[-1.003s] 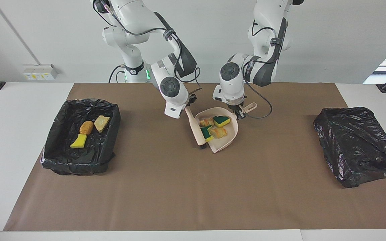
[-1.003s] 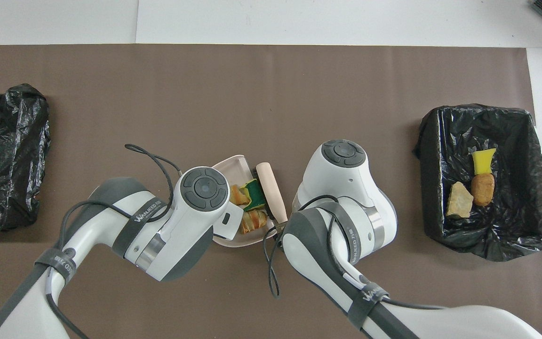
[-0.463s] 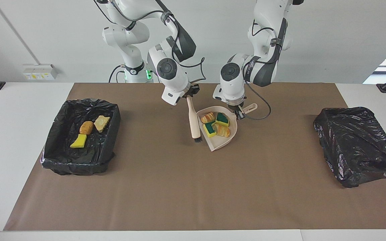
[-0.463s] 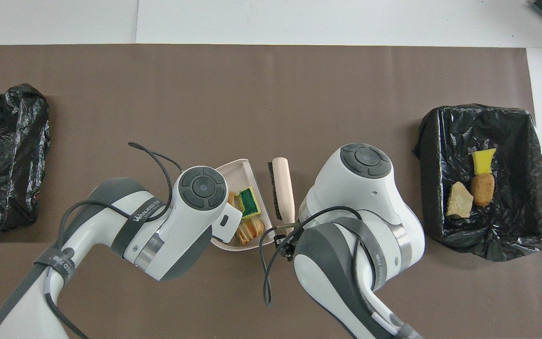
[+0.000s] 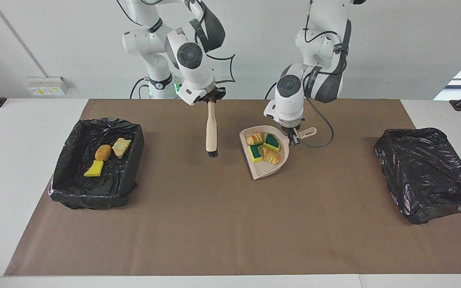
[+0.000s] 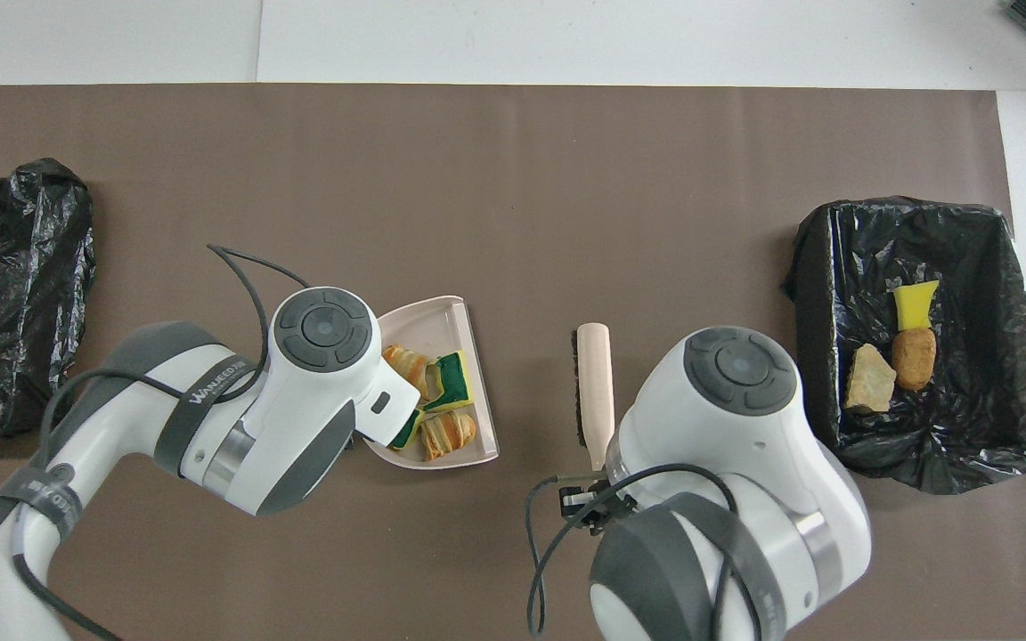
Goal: Sweep and dump trash in bin
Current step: 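Carry the dustpan to the bin nearest the left gripper and tip it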
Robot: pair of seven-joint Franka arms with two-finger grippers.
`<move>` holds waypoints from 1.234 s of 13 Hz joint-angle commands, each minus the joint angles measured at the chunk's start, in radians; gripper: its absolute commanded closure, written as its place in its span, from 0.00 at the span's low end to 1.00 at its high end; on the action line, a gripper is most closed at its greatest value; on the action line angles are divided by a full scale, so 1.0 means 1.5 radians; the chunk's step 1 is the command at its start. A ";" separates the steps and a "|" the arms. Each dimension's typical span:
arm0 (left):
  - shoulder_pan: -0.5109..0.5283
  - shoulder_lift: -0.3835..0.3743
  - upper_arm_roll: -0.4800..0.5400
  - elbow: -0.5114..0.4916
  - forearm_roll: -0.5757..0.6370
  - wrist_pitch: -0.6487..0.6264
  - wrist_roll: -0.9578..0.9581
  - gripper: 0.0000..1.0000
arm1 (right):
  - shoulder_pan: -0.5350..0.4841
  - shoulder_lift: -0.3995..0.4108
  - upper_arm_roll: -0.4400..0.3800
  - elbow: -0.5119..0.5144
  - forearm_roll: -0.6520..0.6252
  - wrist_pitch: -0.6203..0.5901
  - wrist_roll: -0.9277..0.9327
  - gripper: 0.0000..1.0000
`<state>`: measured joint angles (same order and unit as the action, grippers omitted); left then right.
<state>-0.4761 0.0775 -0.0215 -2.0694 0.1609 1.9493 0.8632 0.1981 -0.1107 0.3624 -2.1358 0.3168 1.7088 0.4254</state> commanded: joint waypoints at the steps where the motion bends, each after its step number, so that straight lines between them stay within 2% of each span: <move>1: 0.066 -0.073 -0.003 -0.011 -0.012 -0.017 0.101 1.00 | 0.038 -0.065 0.005 -0.069 -0.011 0.035 0.063 1.00; 4: 0.152 -0.125 0.001 -0.010 -0.011 -0.057 0.195 1.00 | 0.108 -0.037 0.006 -0.080 -0.011 0.097 0.158 1.00; 8: 0.340 -0.118 0.002 0.031 -0.010 -0.041 0.326 1.00 | 0.160 0.031 0.006 -0.088 -0.006 0.180 0.208 1.00; 10: 0.422 -0.082 0.002 0.085 -0.004 -0.016 0.379 1.00 | 0.190 0.075 0.005 -0.088 -0.007 0.239 0.222 1.00; 14: 0.544 0.029 0.002 0.238 -0.001 0.007 0.508 1.00 | 0.189 0.077 0.004 -0.095 -0.011 0.240 0.173 1.00; 16: 0.593 0.092 0.003 0.345 0.007 0.008 0.648 1.00 | 0.185 0.077 0.003 -0.104 -0.017 0.244 0.143 1.00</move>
<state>0.3463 0.0958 -0.0031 -1.7406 0.1648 1.9758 1.6863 0.4832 0.0170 0.3689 -2.2748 0.3123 2.0640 0.6911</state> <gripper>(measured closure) 0.674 0.731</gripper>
